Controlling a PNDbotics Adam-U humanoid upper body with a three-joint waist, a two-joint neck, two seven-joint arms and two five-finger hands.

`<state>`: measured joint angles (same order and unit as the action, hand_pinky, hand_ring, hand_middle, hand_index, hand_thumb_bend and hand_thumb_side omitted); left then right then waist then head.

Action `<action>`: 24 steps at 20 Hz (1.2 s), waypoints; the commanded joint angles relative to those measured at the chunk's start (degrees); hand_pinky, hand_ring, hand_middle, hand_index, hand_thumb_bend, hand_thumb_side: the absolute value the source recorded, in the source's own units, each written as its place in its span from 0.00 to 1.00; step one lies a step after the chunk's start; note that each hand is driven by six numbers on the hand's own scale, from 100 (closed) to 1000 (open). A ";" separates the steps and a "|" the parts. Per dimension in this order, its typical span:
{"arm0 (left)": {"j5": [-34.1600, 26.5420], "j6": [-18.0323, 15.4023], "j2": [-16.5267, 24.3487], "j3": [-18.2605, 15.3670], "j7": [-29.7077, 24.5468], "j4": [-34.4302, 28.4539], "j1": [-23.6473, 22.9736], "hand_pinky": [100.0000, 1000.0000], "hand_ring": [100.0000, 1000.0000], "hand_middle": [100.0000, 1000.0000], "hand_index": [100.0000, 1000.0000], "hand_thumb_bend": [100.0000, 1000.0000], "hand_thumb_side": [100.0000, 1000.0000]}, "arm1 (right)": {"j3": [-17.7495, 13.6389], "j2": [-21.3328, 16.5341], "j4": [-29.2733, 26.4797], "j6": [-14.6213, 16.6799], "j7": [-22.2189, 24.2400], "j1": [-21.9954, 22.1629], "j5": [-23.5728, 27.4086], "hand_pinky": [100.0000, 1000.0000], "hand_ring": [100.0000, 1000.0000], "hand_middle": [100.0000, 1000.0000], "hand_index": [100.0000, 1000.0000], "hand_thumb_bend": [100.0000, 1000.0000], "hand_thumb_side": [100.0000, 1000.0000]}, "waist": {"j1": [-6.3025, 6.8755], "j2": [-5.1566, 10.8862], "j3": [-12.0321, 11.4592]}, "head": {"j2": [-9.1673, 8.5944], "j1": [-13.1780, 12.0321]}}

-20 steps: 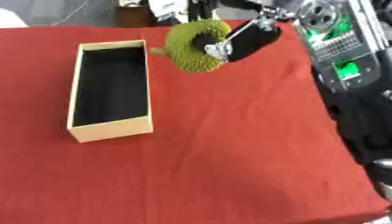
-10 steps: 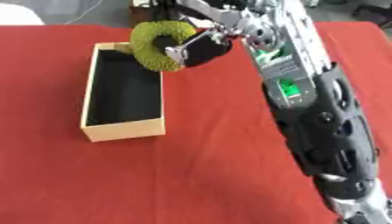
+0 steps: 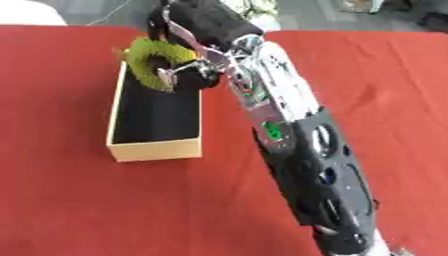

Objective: Pick up objects on the table and place them in the box.

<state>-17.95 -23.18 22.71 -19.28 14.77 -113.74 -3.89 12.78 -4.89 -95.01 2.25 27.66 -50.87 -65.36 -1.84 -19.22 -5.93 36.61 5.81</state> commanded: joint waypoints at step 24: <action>-0.18 1.22 -0.34 -0.10 -0.90 -0.85 0.46 0.50 0.61 0.72 0.60 0.04 0.67 | -3.60 3.39 6.18 -2.13 -3.95 1.60 -5.13 0.84 0.87 0.78 0.90 0.00 0.26 | 0.06 0.47 -0.39 | -1.89 0.55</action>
<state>-18.16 -21.95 21.69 -19.25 13.92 -113.74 -3.50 9.60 -0.84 -87.10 0.19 23.90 -48.43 -70.16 -2.21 -19.75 -6.28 35.48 6.10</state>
